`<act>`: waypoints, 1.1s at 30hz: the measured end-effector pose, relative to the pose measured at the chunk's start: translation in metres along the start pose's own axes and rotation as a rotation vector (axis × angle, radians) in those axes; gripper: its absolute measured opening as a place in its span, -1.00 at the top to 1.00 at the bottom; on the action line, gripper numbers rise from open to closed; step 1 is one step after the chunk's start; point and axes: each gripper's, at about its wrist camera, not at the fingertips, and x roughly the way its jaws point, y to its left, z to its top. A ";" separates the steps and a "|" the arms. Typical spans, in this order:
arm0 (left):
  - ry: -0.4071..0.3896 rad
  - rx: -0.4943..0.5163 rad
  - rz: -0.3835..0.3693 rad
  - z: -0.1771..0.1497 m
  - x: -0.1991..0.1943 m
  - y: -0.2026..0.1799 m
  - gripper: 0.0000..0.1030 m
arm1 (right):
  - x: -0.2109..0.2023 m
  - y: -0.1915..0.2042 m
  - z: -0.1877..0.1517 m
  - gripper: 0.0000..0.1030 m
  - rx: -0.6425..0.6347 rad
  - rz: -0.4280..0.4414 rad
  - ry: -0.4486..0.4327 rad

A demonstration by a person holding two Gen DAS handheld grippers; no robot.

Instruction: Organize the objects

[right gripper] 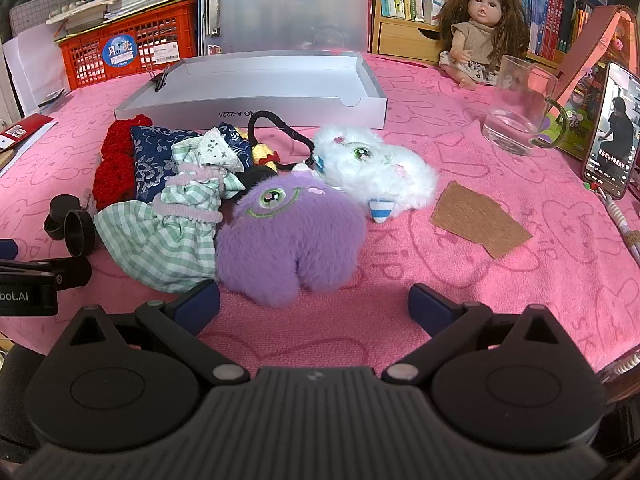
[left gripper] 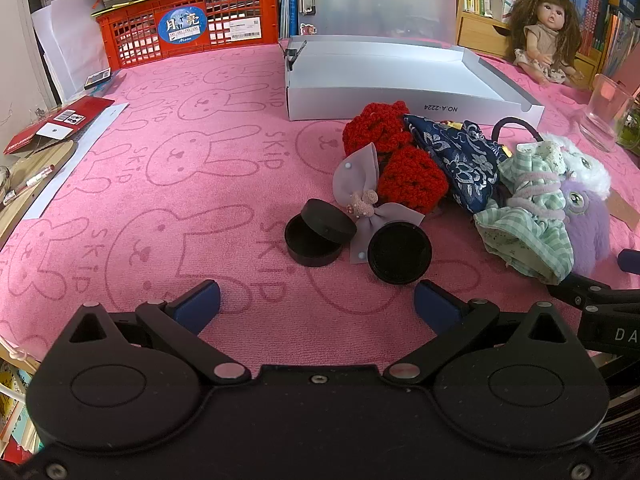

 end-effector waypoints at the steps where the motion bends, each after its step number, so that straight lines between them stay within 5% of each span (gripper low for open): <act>1: 0.000 0.000 0.000 0.000 0.000 0.000 -1.00 | 0.000 0.000 0.000 -1.00 0.000 0.000 0.000; 33: -0.012 0.005 -0.005 -0.004 0.000 0.000 -1.00 | 0.000 -0.003 -0.004 -1.00 -0.001 0.002 -0.019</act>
